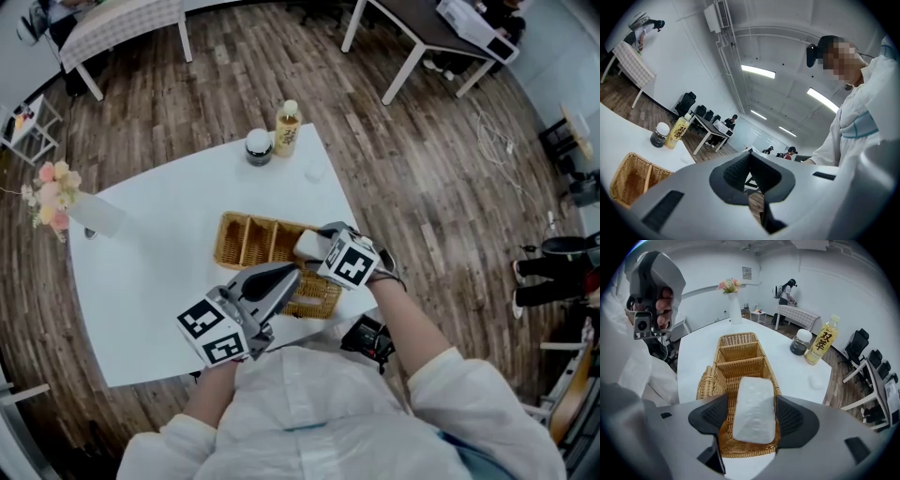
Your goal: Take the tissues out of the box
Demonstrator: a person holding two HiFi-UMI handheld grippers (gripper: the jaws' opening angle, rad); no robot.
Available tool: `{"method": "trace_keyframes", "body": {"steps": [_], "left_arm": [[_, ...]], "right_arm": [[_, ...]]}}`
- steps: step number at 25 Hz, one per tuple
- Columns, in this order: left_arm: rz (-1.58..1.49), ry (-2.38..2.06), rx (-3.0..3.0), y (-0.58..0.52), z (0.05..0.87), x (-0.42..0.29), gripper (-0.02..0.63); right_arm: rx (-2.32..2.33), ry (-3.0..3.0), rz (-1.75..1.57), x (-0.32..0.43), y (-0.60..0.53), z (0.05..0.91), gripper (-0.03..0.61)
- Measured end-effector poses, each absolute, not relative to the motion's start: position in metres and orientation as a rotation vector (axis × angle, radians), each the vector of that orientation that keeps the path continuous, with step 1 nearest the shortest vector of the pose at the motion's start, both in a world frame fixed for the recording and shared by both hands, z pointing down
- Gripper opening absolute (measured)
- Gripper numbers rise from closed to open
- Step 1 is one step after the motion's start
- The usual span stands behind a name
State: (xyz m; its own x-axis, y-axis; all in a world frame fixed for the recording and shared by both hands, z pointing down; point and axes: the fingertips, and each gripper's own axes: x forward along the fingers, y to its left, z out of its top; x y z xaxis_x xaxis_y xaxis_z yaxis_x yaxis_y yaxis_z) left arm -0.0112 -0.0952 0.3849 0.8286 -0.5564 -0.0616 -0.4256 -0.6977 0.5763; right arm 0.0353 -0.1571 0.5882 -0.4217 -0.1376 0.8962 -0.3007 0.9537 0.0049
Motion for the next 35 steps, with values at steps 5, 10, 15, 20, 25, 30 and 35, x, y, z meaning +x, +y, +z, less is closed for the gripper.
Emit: {"method": "trace_keyframes", "body": {"steps": [5,10,15,20,25,30,35], "left_arm": [[-0.311,-0.723,2.445,-0.096,0.385,-0.014,0.002],[-0.311,-0.720,2.442,-0.097,0.386,-0.017,0.002],[-0.308,-0.716,2.444,-0.097,0.388,-0.020,0.002],[-0.304,-0.712,2.444,-0.096,0.388,-0.020,0.002],[-0.303,-0.710,2.447,-0.095,0.386,-0.020,0.002],[-0.303,-0.716,2.450,-0.095,0.385,-0.023,0.002],[-0.297,-0.716,2.453,-0.093,0.383,-0.023,0.002]], "right_arm": [[0.273,-1.943,0.190,0.033,-0.156,0.603,0.318],[0.279,-1.886,0.179,0.035,-0.159,0.612,0.316],[0.295,-1.868,0.065,0.024,-0.165,0.610,0.301],[0.336,-1.869,0.069,0.026,-0.166,0.613,0.286],[0.348,-1.878,0.077,0.026,-0.166,0.612,0.281],[0.376,-1.856,0.082,0.030,-0.167,0.611,0.281],[0.415,-1.881,0.098,0.037,-0.164,0.598,0.279]]}}
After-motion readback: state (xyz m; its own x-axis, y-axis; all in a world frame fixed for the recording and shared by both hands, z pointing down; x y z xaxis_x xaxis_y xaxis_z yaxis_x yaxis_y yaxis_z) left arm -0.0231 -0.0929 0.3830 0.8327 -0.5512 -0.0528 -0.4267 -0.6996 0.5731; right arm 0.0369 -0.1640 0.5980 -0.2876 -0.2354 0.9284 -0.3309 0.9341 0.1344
